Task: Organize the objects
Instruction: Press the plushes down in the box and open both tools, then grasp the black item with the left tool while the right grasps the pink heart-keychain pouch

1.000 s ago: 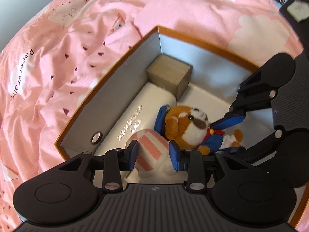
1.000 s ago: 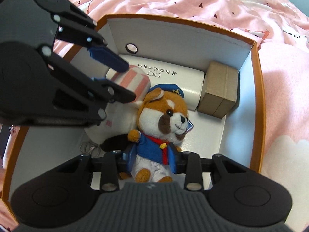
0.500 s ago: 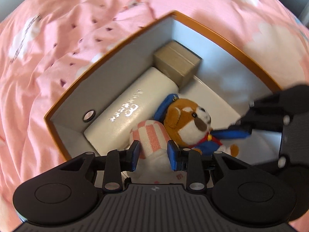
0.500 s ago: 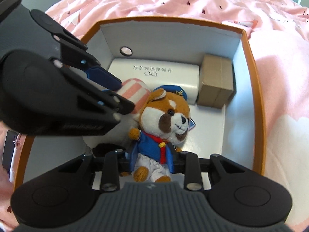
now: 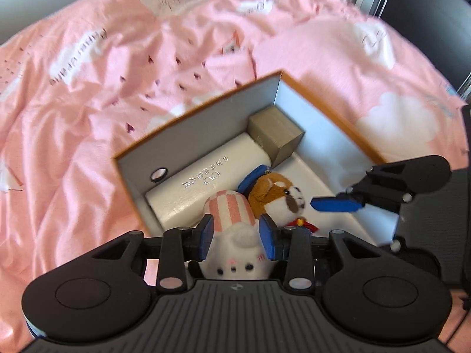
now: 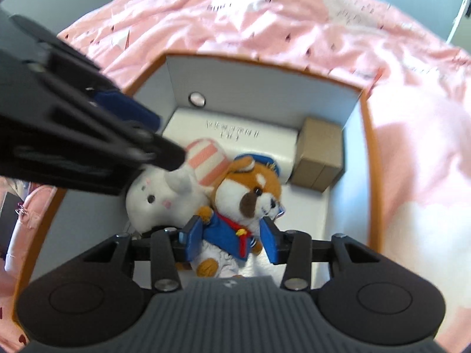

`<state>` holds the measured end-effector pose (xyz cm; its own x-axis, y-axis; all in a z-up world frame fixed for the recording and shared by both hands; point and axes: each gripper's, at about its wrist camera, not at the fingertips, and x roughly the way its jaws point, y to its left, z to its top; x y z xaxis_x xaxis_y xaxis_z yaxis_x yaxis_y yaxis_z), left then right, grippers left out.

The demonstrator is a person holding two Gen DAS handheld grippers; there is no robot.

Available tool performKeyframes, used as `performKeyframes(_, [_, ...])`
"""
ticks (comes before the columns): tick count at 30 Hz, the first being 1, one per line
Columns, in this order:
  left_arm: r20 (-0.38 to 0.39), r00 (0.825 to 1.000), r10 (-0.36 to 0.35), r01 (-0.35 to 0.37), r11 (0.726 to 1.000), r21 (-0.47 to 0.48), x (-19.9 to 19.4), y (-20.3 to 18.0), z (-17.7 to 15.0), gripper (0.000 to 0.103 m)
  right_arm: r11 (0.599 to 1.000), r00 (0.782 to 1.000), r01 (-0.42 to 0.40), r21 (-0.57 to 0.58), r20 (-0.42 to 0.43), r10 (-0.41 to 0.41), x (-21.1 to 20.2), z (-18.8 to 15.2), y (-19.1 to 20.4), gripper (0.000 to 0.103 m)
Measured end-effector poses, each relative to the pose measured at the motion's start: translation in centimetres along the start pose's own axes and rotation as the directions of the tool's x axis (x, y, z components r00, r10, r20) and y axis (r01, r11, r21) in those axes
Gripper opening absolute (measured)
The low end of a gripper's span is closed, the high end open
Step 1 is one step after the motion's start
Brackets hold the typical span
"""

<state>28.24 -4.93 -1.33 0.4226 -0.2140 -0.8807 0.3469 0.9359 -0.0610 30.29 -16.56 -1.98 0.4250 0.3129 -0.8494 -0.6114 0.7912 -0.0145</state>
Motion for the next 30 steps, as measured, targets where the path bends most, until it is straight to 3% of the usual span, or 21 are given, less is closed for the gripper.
performKeyframes(4, [0.062, 0.998, -0.008, 0.01, 0.999, -0.032, -4.5, 0.4, -2.3, 0.044, 0.999, 0.995, 0.012, 0.037, 0.098, -0.016, -3.6, -0.5, 1.5, 0.046])
performKeyframes(10, [0.124, 0.992, 0.005, 0.016, 0.986, -0.166, -10.0, 2.3, -7.6, 0.044, 0.997, 0.967, -0.038, 0.067, 0.254, 0.02, -8.3, -1.8, 6.0, 0.046])
performKeyframes(16, [0.13, 0.987, 0.099, -0.047, 0.935, -0.352, -12.3, 5.7, -13.6, 0.044, 0.989, 0.94, -0.134, 0.055, 0.323, 0.109, -10.6, -3.1, 10.8, 0.045])
performKeyframes(20, [0.116, 0.987, 0.115, -0.054, 0.9, -0.432, -12.4, 7.6, -16.6, 0.044, 0.982, 0.936, -0.187, 0.032, 0.309, 0.168, -9.8, -3.4, 13.8, 0.039])
performKeyframes(26, [0.074, 0.994, 0.082, -0.037, 0.881, -0.471, -10.9, 8.4, -19.3, 0.044, 0.982, 0.962, -0.186, -0.023, 0.199, 0.187, -6.9, -4.4, 17.1, 0.039])
performKeyframes(30, [0.054, 0.997, 0.052, -0.014, 0.836, -0.549, -9.8, 9.3, -20.5, 0.049, 0.984, 0.975, -0.172, -0.041, 0.136, 0.176, -5.2, -4.8, 18.2, 0.039])
